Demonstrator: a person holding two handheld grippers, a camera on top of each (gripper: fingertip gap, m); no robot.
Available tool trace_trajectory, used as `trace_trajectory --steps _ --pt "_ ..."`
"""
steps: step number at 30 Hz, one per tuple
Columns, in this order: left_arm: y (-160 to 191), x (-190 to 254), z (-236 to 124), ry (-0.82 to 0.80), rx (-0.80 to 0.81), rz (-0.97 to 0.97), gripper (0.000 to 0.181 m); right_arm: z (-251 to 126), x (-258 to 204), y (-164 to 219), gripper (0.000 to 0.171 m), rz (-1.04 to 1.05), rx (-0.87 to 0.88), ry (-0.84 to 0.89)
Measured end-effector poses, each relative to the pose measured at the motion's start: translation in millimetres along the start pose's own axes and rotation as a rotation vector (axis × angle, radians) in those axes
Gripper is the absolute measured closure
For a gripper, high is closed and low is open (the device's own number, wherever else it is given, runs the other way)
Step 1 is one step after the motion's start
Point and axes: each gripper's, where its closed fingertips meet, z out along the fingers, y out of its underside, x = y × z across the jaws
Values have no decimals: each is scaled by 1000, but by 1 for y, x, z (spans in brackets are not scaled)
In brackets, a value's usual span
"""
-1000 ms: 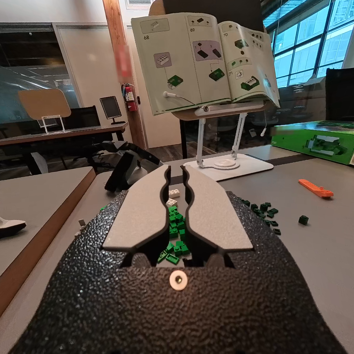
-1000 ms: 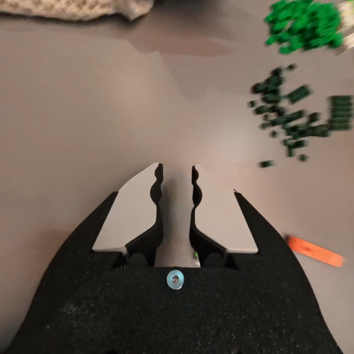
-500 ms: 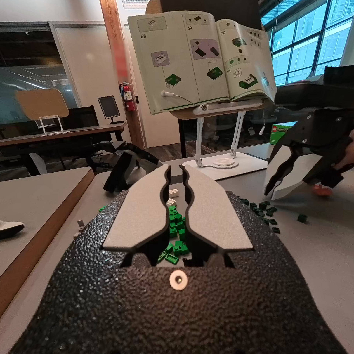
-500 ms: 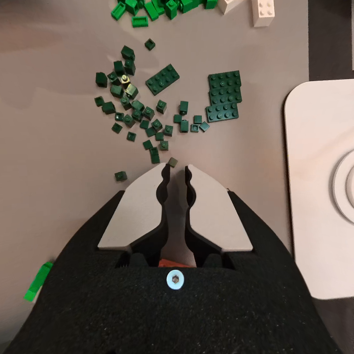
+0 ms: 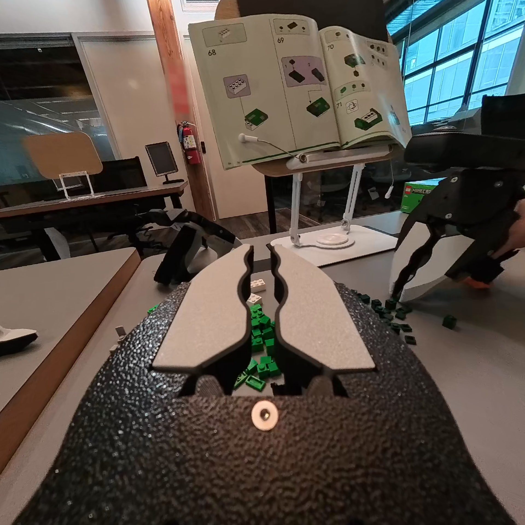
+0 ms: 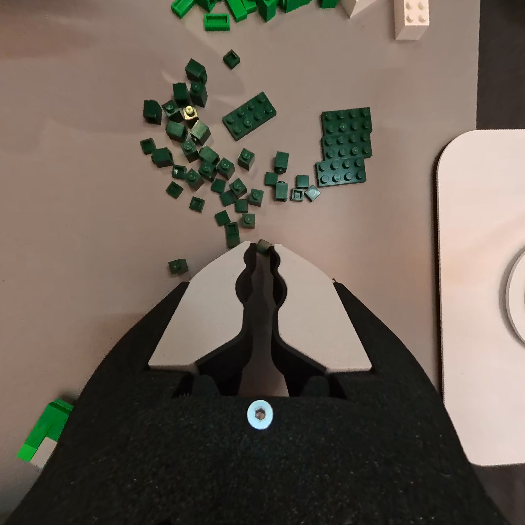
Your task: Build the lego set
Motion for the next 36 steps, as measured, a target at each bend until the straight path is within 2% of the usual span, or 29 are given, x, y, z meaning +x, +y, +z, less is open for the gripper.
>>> trace_trajectory --steps 7,14,19,22,31,33,36 --pt "0 1 0 4 -1 -3 171 -19 -17 0 163 -28 35 22" --pt "-1 2 1 4 4 -9 171 -55 -104 3 163 -125 52 -10" --pt "1 -1 0 -9 -3 -12 171 -48 -166 22 163 -192 -12 -84" --pt "-1 -1 -1 -13 6 -6 171 -40 -180 36 163 -223 -95 -78" --pt "-1 1 -1 -3 7 -3 171 -49 -183 32 154 -178 -66 -96" --pt "-1 0 -1 -5 7 -9 171 -57 -165 20 154 -167 -14 -48" --pt "-1 1 0 -3 6 -18 171 -63 -110 -2 158 -87 63 78"
